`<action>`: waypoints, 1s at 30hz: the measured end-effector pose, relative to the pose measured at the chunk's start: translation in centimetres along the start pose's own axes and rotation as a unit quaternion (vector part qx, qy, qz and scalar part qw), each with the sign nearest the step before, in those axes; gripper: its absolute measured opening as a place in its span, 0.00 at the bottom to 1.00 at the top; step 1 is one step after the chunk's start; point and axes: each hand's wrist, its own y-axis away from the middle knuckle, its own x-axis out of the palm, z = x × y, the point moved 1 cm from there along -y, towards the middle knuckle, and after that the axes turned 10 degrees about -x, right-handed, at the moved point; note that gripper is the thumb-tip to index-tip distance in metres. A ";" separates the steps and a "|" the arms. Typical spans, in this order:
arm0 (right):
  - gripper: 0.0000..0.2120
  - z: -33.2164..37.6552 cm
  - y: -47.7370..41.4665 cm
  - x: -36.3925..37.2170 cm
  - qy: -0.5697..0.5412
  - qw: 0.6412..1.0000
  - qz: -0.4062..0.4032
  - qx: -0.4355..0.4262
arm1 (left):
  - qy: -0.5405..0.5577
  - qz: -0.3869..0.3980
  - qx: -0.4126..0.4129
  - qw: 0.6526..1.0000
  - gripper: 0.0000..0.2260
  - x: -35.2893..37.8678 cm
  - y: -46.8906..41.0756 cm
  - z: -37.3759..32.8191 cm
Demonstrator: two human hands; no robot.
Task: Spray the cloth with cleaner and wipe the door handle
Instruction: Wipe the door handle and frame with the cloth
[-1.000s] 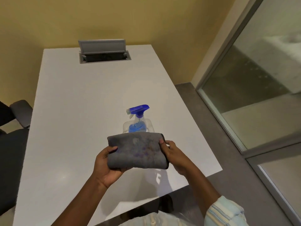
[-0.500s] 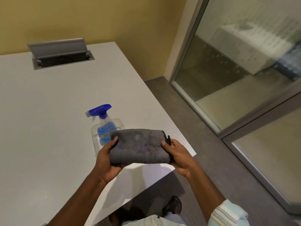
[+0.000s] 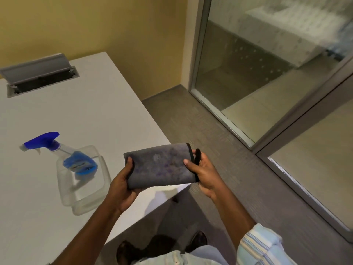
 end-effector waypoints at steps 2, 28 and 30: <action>0.21 1.4 -0.4 -3.3 0.000 1.000 -0.006 -0.010 | 0.032 0.064 0.062 0.995 0.31 3.1 -1.0 1.4; 0.24 17.4 -3.3 -34.4 -0.289 0.916 -0.273 -0.059 | -0.212 0.128 -0.041 0.968 0.19 40.3 -23.0 12.3; 0.21 18.7 -5.0 -36.8 -0.295 0.909 -0.289 -0.061 | -0.217 0.136 -0.053 0.965 0.19 43.3 -25.3 12.1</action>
